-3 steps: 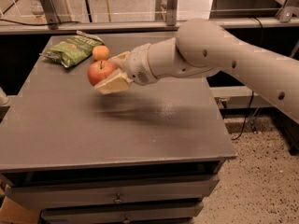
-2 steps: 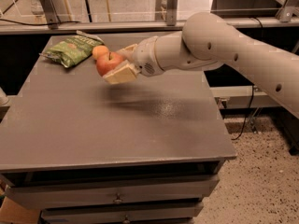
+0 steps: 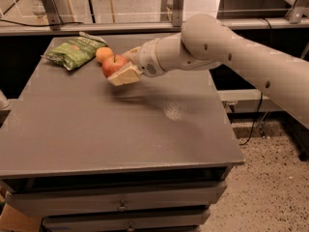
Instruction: Move apple near orange
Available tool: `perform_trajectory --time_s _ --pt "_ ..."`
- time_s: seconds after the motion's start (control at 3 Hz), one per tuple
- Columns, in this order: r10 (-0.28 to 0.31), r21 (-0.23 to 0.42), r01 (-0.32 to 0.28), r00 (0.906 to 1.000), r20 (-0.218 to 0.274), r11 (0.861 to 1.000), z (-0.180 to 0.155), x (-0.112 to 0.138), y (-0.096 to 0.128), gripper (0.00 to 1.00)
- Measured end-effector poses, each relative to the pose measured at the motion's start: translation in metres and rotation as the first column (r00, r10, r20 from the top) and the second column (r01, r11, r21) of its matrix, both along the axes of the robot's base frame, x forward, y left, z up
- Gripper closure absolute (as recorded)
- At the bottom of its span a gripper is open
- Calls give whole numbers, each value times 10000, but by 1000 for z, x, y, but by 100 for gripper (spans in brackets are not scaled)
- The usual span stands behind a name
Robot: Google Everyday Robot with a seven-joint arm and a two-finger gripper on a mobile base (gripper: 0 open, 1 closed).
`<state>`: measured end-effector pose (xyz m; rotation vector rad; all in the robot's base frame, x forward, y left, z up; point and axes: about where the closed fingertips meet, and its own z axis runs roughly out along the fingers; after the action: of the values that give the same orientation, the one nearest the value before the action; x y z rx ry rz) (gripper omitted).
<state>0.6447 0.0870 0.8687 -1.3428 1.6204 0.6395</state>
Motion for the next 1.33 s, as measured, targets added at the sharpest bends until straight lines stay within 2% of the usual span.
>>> perform_trajectory --time_s 0.33,1.0,1.33 --pt "-467 -87 465 9985 -276 9989 -19 30 1 100" --pt "-1471 401 1481 9888 -252 9882 -30 85 4 100" --pt "-1635 443 1648 9860 -318 9853 -31 97 5 85"
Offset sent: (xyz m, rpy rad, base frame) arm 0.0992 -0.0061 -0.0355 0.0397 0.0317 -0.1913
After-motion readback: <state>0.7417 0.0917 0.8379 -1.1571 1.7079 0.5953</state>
